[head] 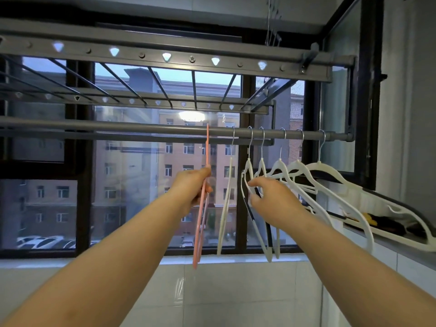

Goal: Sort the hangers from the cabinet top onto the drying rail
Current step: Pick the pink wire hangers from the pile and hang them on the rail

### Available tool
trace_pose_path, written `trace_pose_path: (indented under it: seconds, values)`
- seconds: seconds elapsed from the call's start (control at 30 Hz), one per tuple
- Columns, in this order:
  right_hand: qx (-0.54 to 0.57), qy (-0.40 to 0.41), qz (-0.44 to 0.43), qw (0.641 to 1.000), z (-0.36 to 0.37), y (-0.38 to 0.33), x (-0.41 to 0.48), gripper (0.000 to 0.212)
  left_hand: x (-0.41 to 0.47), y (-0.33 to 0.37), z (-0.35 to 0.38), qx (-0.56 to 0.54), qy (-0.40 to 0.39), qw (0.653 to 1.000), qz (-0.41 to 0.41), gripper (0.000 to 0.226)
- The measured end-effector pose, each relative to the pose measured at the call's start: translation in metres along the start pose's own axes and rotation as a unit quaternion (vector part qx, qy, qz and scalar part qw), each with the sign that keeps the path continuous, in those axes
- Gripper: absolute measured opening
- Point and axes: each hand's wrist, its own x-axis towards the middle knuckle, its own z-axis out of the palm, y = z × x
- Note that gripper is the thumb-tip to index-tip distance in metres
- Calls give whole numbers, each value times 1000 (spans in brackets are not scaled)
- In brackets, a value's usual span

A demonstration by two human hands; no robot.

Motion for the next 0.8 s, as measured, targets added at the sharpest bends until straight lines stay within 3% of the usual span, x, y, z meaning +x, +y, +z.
trace_pose_path:
  seconds: [0.13,0.3,0.47,0.67,0.8]
  values:
    - [-11,20,-3,1000,-4,2,-7,37,-8,-7,-7,47,25,999,-3,33]
    - [9,54,15,998,-9,-3,-28,33,-39,-25,-29,66,68,995,20,26]
    - [26,136,22,990,-13,-8,-63,27,-80,-56,-46,72,91,992,52,24]
    - [47,170,27,984,-19,-5,-107,22,-121,-105,-38,97,19,995,13,24]
    - [-40,146,-4,988,-33,19,-137,23,-148,-127,0,118,-84,989,-12,22]
